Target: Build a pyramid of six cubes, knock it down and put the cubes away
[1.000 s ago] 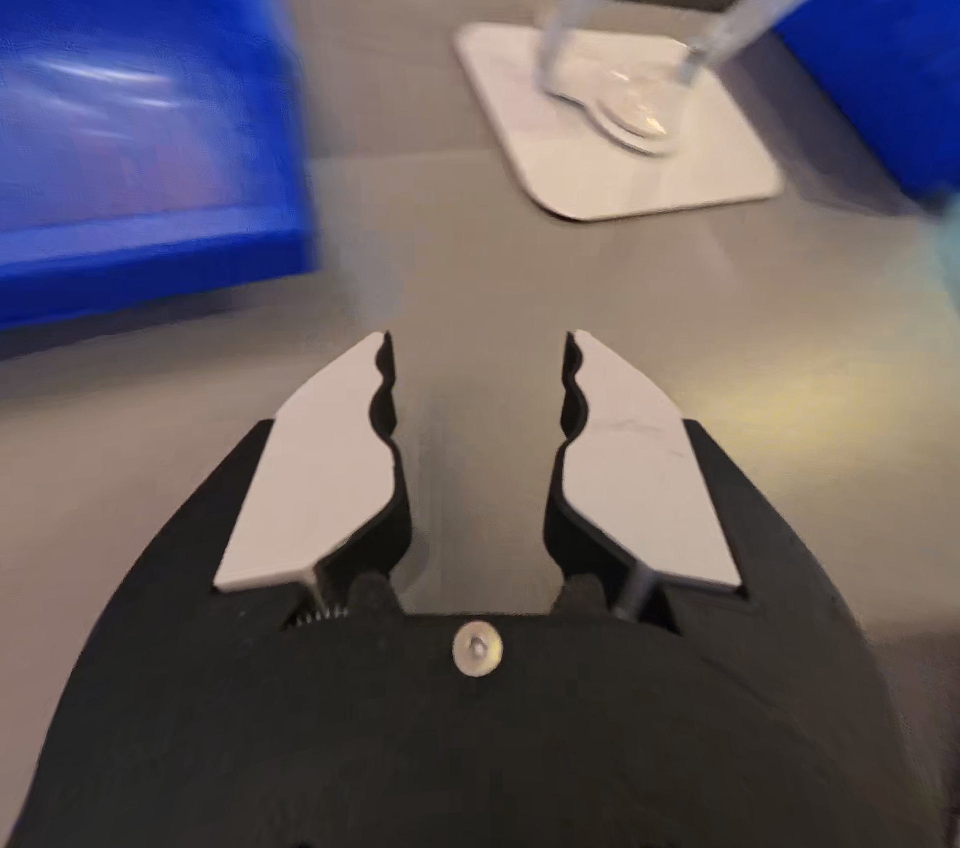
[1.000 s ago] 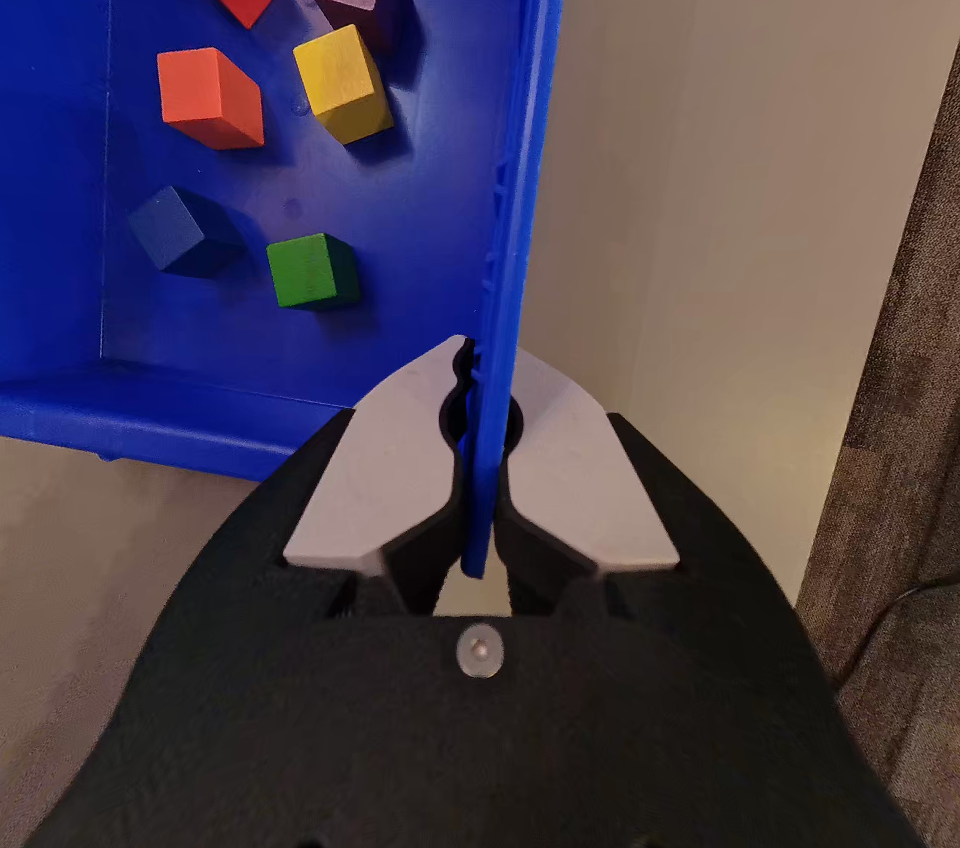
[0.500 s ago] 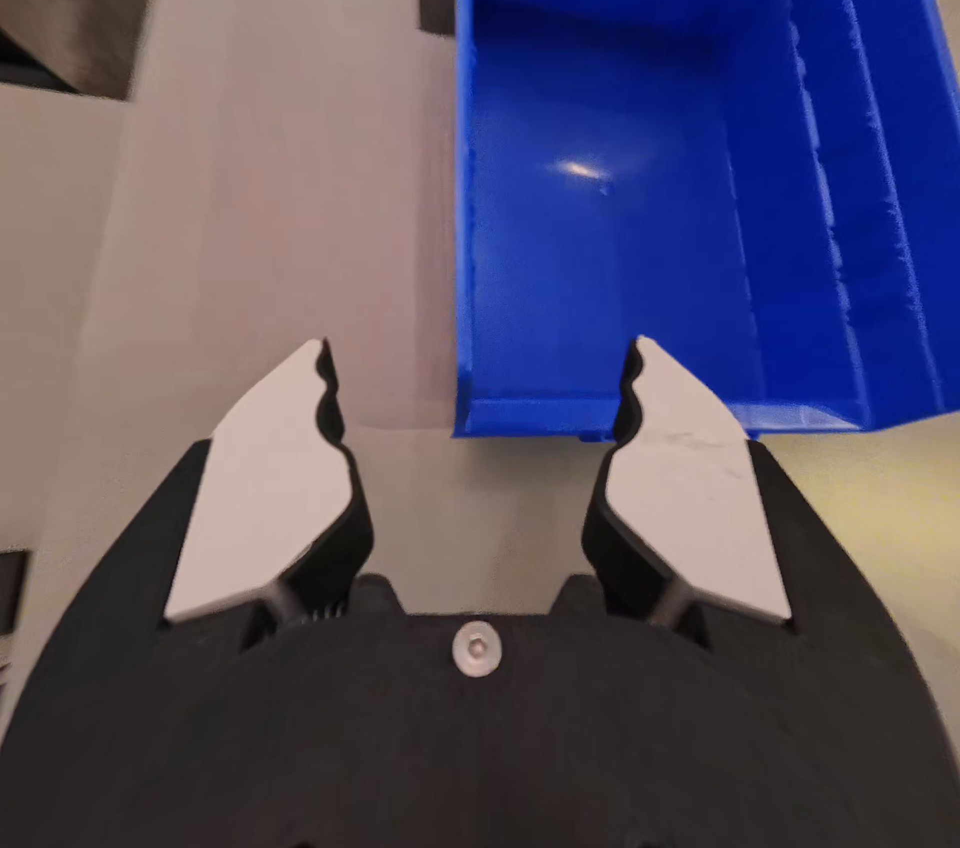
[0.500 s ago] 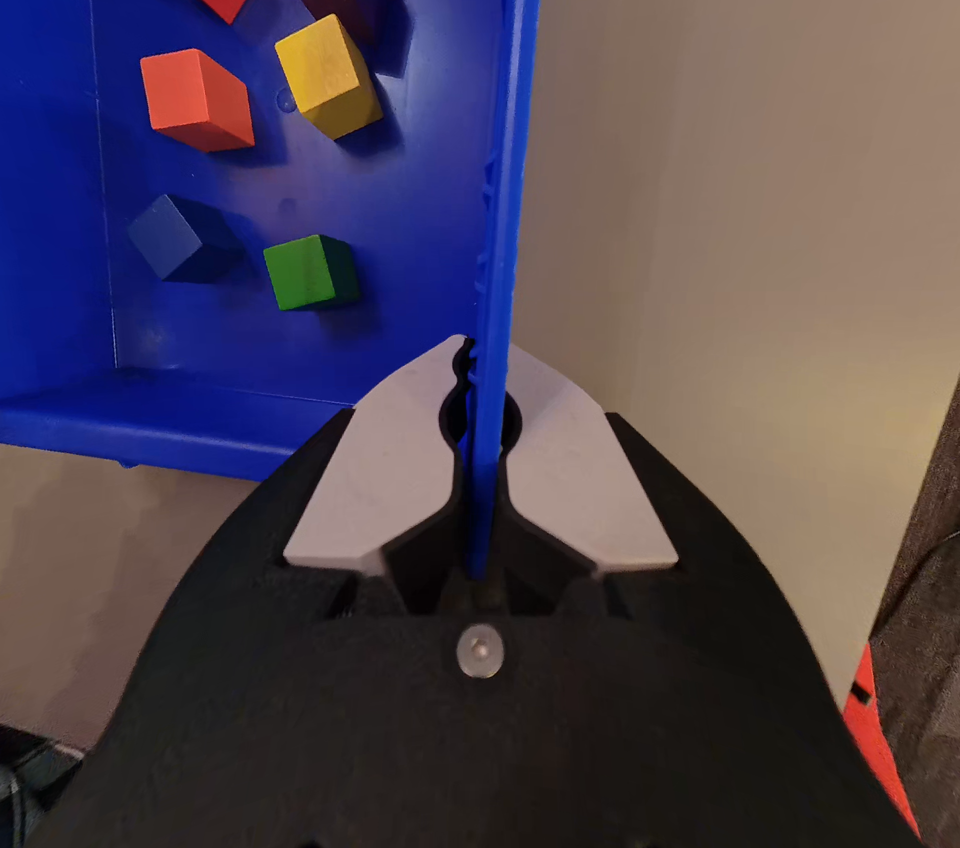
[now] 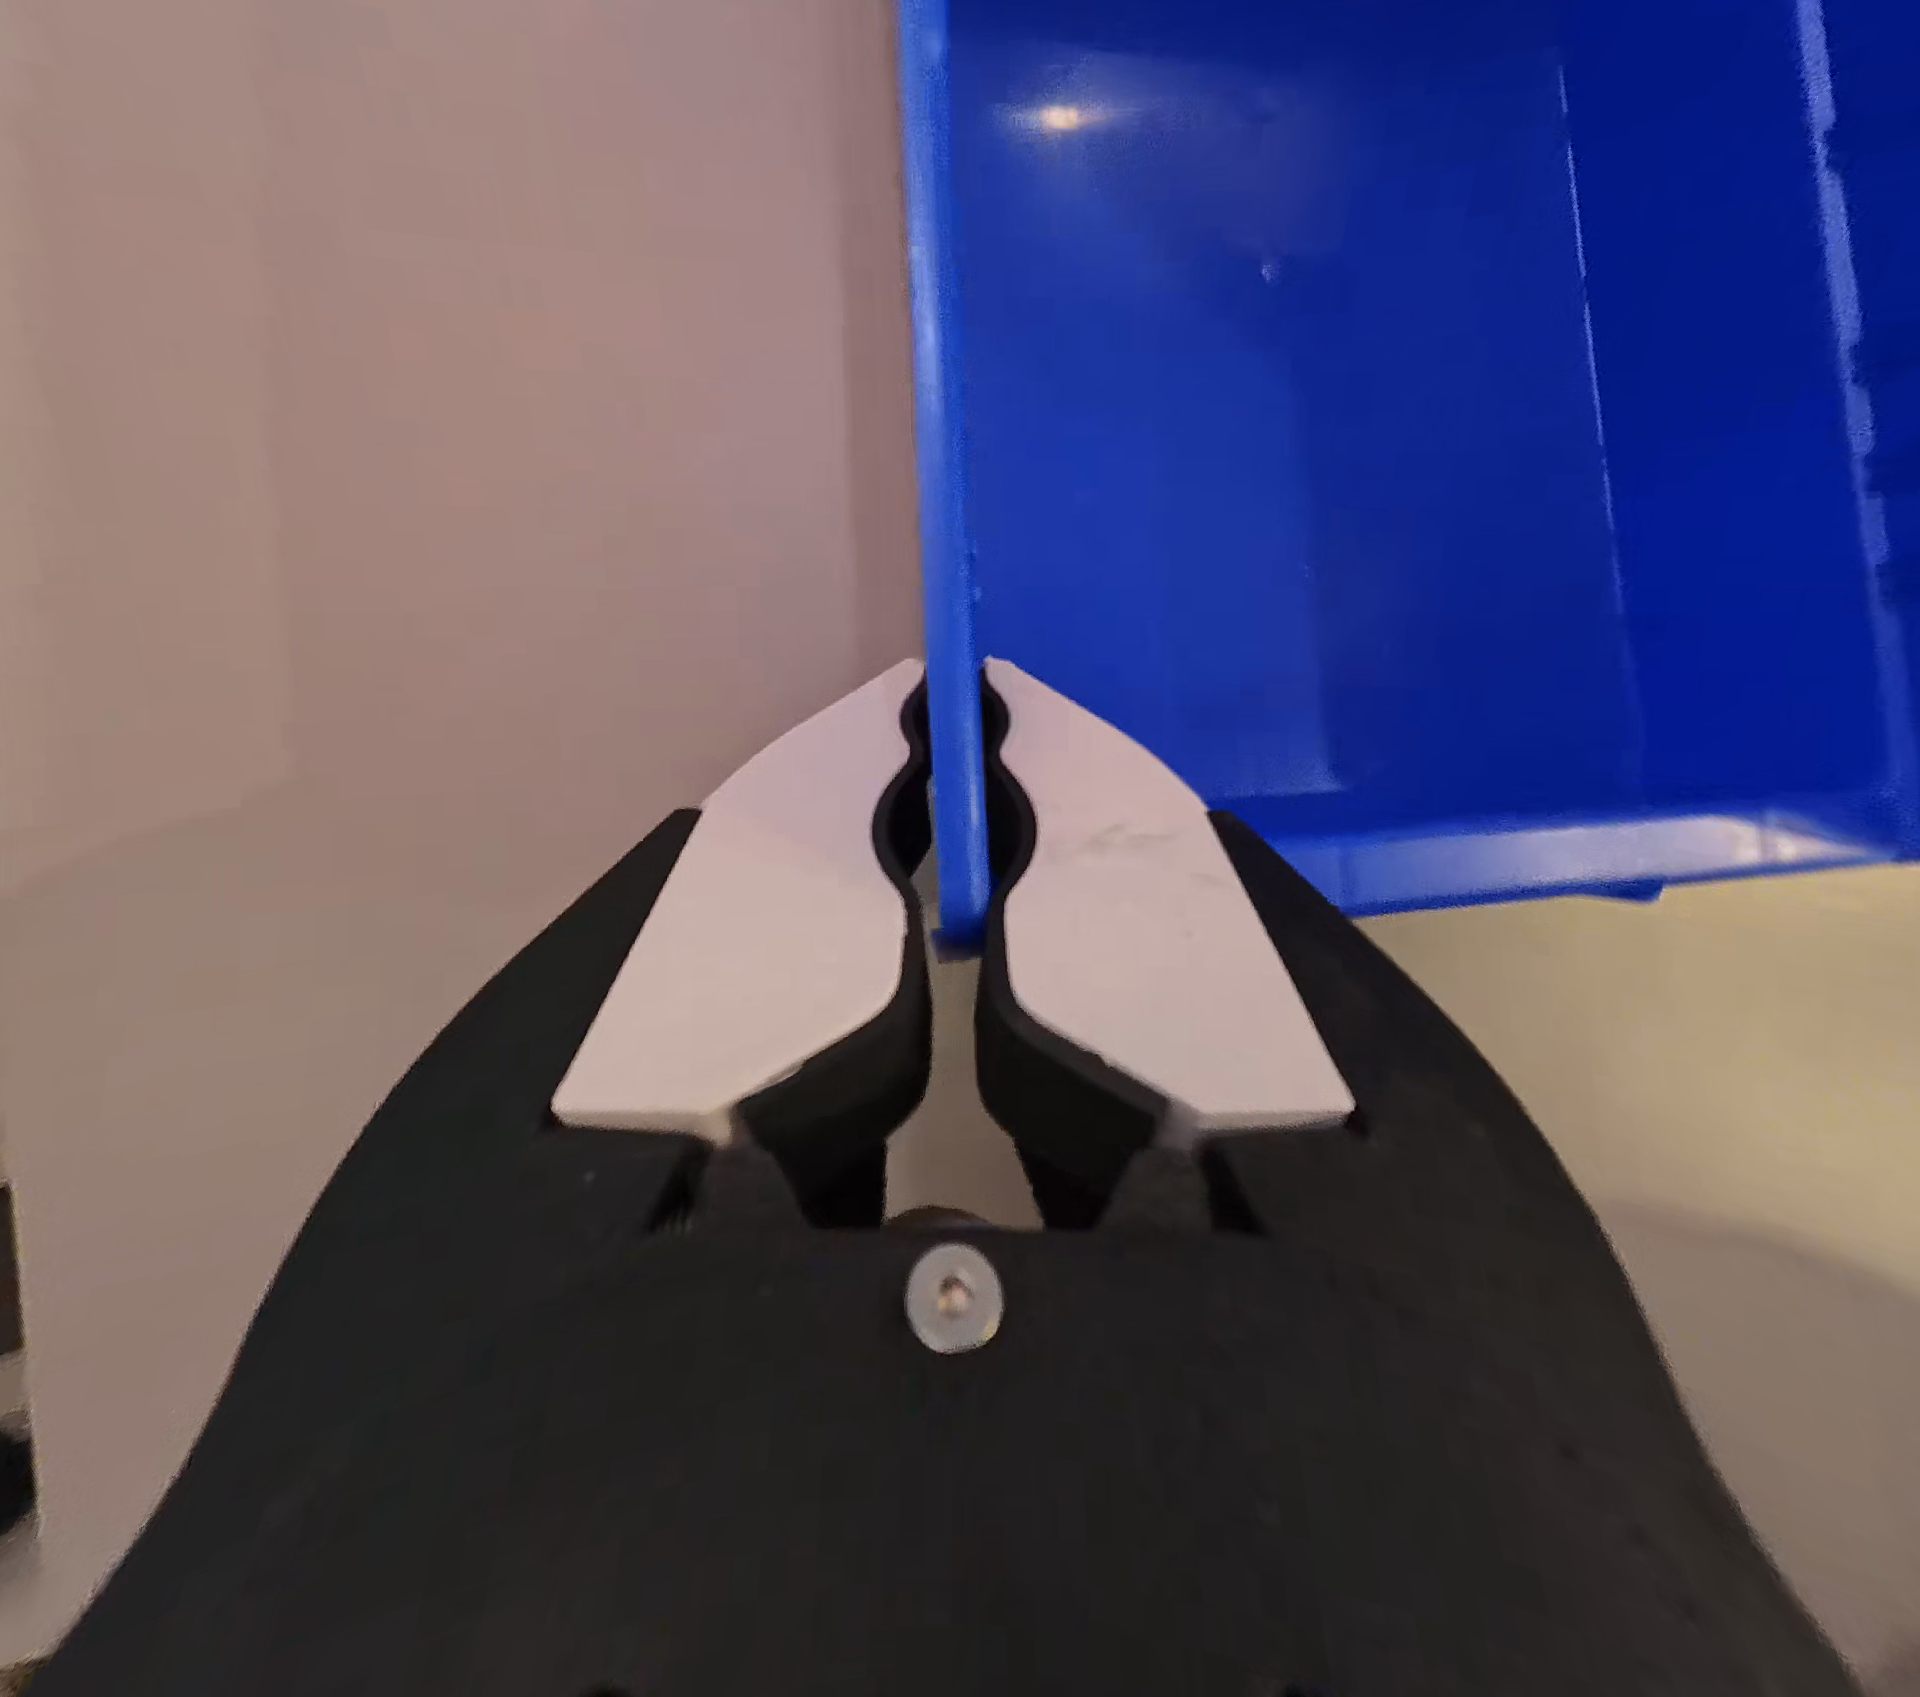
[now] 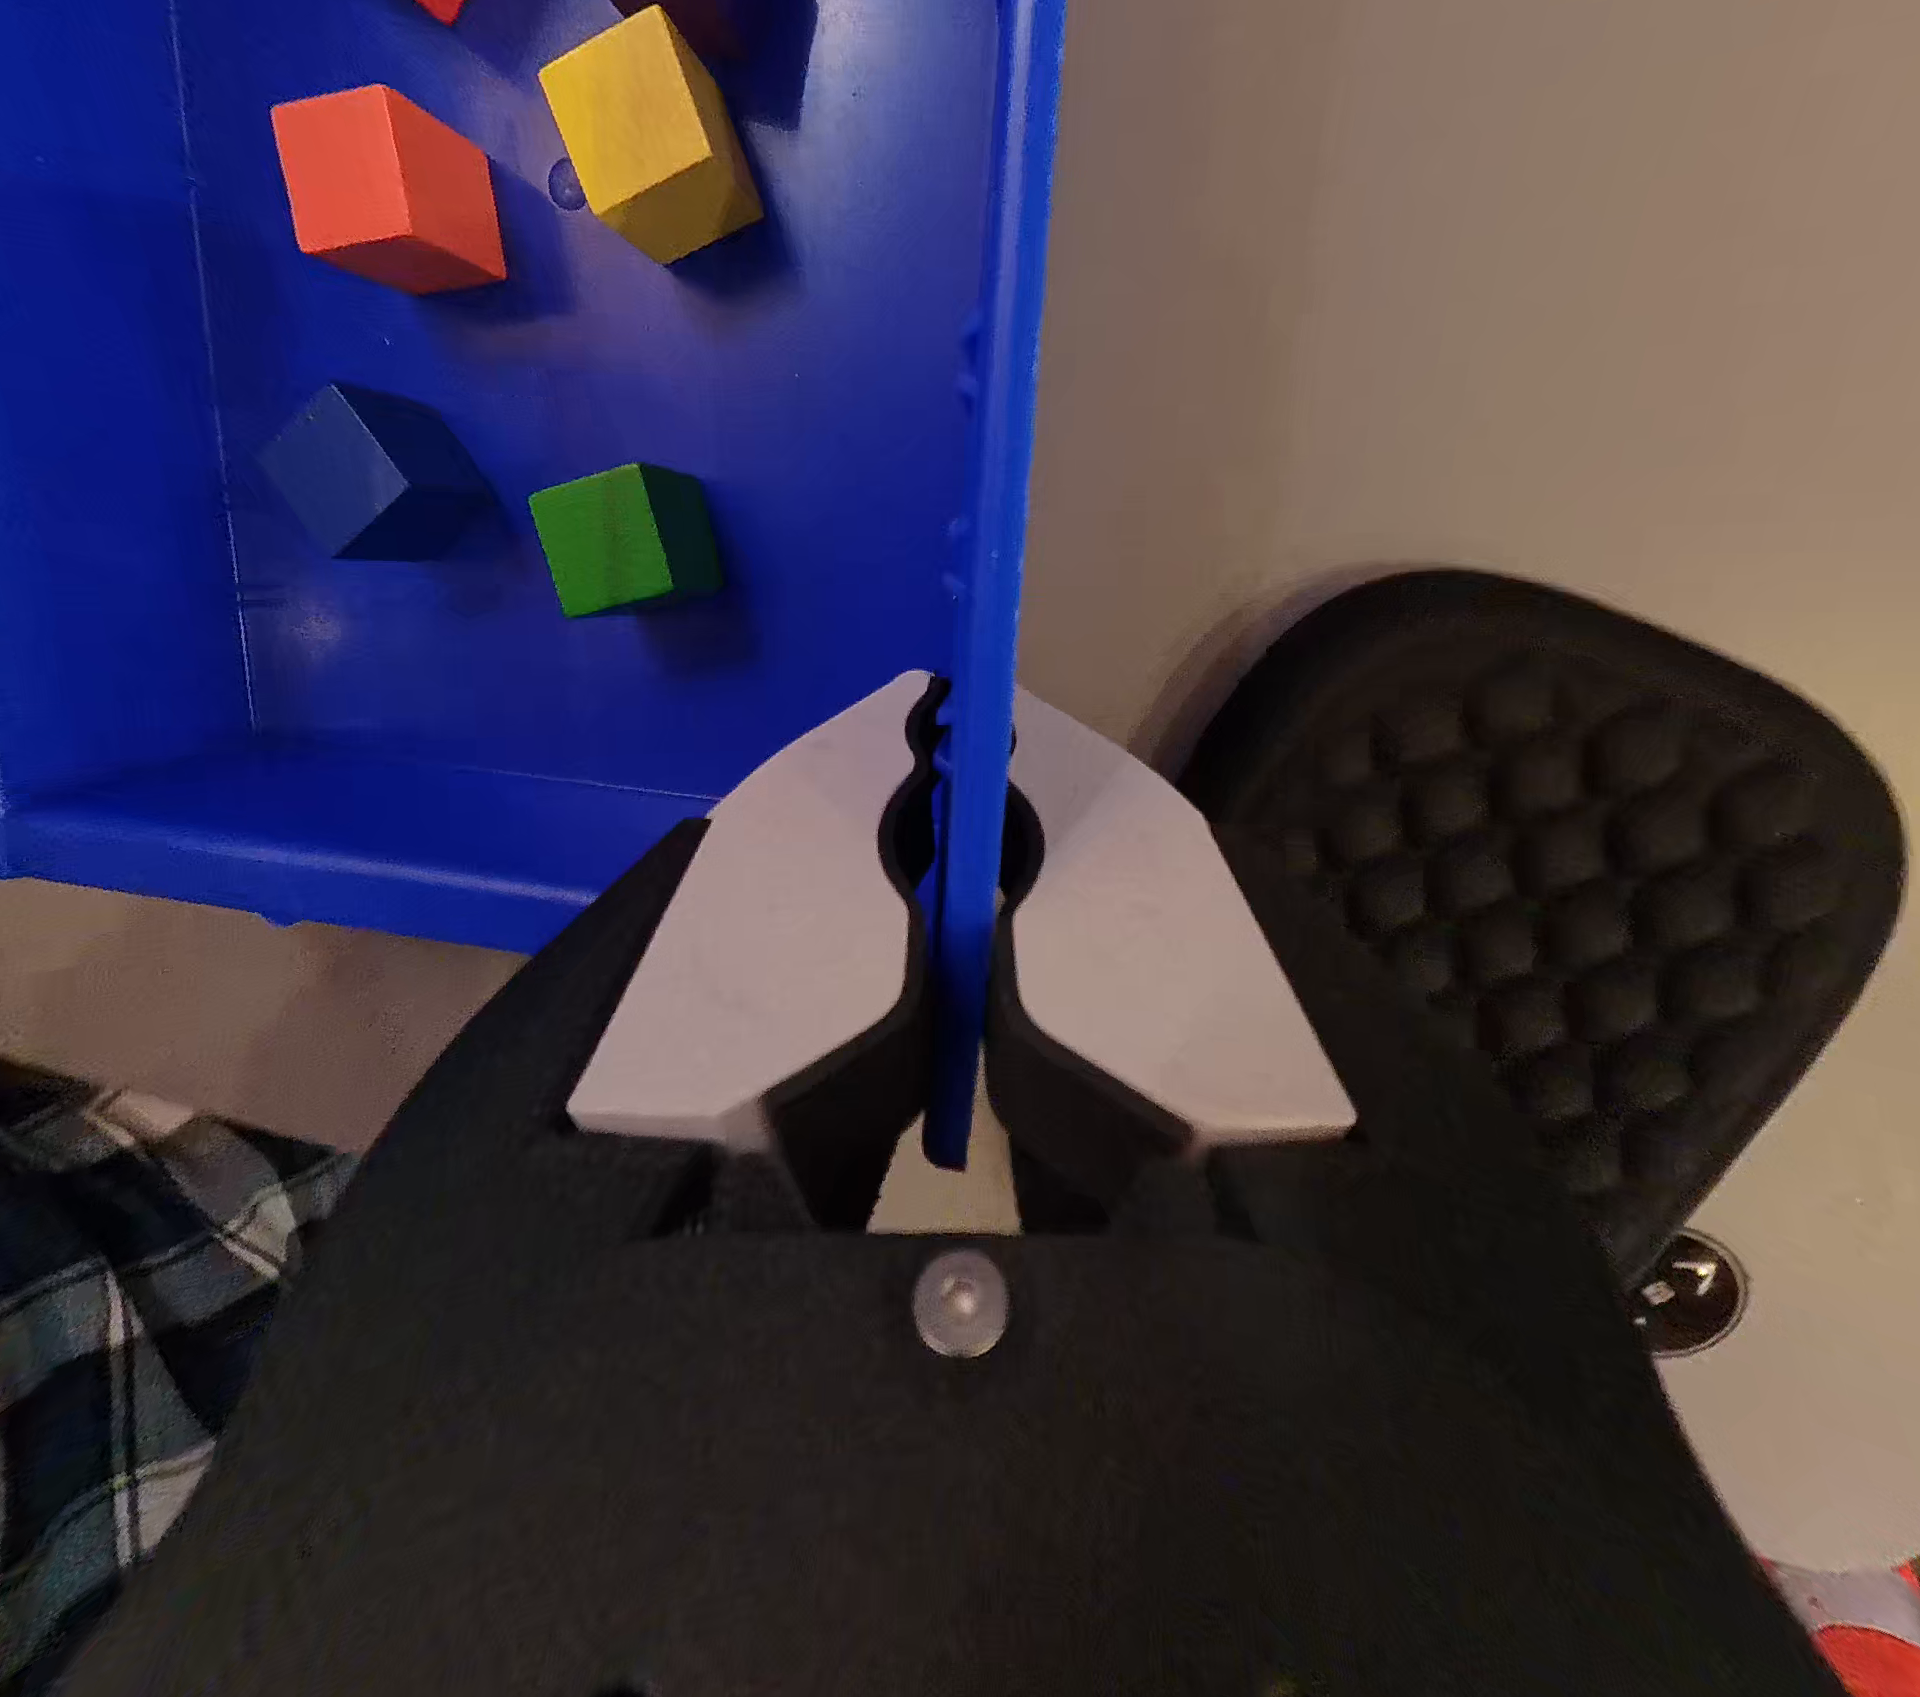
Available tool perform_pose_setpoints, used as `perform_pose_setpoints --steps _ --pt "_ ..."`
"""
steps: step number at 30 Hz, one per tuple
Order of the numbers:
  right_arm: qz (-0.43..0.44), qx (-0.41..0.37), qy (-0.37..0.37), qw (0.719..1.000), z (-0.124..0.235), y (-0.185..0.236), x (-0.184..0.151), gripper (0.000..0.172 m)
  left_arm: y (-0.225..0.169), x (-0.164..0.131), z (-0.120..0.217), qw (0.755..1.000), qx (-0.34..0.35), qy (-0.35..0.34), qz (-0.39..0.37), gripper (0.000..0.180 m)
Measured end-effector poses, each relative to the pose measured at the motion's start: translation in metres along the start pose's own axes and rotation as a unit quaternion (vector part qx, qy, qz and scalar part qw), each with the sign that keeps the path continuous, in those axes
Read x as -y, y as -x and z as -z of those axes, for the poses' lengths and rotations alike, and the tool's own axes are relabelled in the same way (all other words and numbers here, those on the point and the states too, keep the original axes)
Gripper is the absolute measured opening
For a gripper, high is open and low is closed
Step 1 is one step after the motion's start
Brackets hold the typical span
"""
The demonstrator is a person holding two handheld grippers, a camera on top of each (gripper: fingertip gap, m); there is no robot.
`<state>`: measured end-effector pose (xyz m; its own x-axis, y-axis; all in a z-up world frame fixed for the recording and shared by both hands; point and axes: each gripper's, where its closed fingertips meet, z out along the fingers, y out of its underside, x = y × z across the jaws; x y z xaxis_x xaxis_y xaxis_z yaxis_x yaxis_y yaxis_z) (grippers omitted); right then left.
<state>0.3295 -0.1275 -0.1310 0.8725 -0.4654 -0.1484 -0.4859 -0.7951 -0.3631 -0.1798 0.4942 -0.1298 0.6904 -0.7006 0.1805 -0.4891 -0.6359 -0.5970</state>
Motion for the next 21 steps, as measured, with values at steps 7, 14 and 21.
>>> perform_pose_setpoints --steps 7,14,21 --pt "0.108 0.038 0.014 0.993 0.004 0.042 -0.027 0.006 0.009 -0.017 0.041 0.999 0.017 -0.040 -0.002 0.003" --pt "0.214 0.096 0.040 0.971 -0.010 0.099 -0.014 0.006 0.024 -0.034 0.104 0.996 0.041 -0.085 0.001 0.005" --pt "0.291 0.134 0.056 0.946 -0.038 0.171 0.025 0.006 0.036 -0.052 0.156 0.990 0.070 -0.124 0.023 0.005"
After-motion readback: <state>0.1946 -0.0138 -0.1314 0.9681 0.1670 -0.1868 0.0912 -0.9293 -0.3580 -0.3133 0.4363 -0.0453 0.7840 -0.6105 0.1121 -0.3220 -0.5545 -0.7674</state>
